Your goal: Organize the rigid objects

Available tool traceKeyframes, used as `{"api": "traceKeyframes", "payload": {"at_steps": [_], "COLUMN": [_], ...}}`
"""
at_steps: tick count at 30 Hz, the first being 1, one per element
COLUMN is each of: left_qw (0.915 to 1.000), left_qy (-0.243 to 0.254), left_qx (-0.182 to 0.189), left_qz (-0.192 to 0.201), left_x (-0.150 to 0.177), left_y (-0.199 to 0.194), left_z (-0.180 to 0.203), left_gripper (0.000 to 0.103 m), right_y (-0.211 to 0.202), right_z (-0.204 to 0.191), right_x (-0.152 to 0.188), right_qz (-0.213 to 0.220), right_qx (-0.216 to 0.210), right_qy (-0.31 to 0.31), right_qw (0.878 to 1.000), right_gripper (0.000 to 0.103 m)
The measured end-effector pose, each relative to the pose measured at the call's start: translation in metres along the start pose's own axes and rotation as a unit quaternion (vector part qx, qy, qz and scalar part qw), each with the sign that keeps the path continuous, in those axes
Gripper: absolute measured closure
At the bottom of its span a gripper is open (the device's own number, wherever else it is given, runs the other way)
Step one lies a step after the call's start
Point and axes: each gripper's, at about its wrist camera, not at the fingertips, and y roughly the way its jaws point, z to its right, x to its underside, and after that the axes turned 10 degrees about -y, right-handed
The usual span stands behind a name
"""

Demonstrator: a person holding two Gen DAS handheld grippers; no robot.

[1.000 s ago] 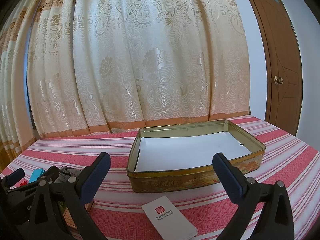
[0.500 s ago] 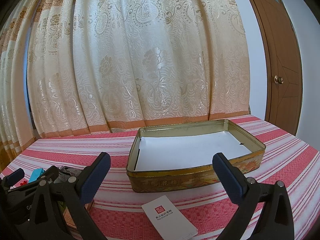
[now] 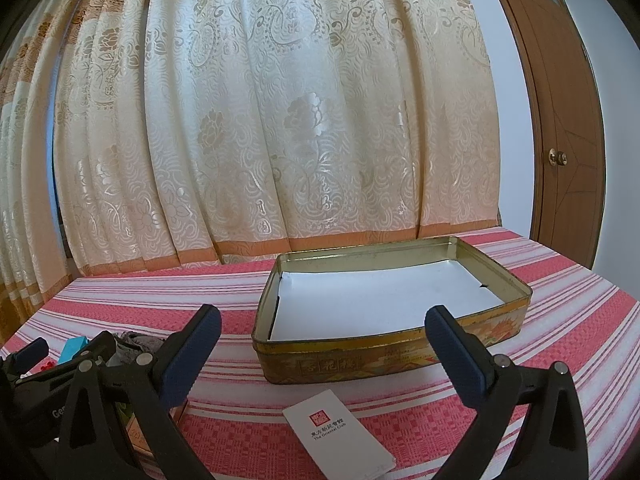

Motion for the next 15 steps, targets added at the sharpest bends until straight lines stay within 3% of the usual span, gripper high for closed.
{"api": "traceKeyframes", "payload": {"at_steps": [15], "left_qw": [1.0000], "left_qy": [-0.006], "left_qx": [-0.005], "left_qz": [-0.003], "left_x": [0.0000], "left_y": [-0.0053], "left_z": [-0.0056], "left_gripper": [0.000], "right_y": [0.0038], "right_z": [0.0030], "right_x": [0.0015], "right_qz": [-0.012], "right_qx": [-0.009], "right_qy": [0.012], "right_qw": [1.000], "right_gripper": [0.000]}}
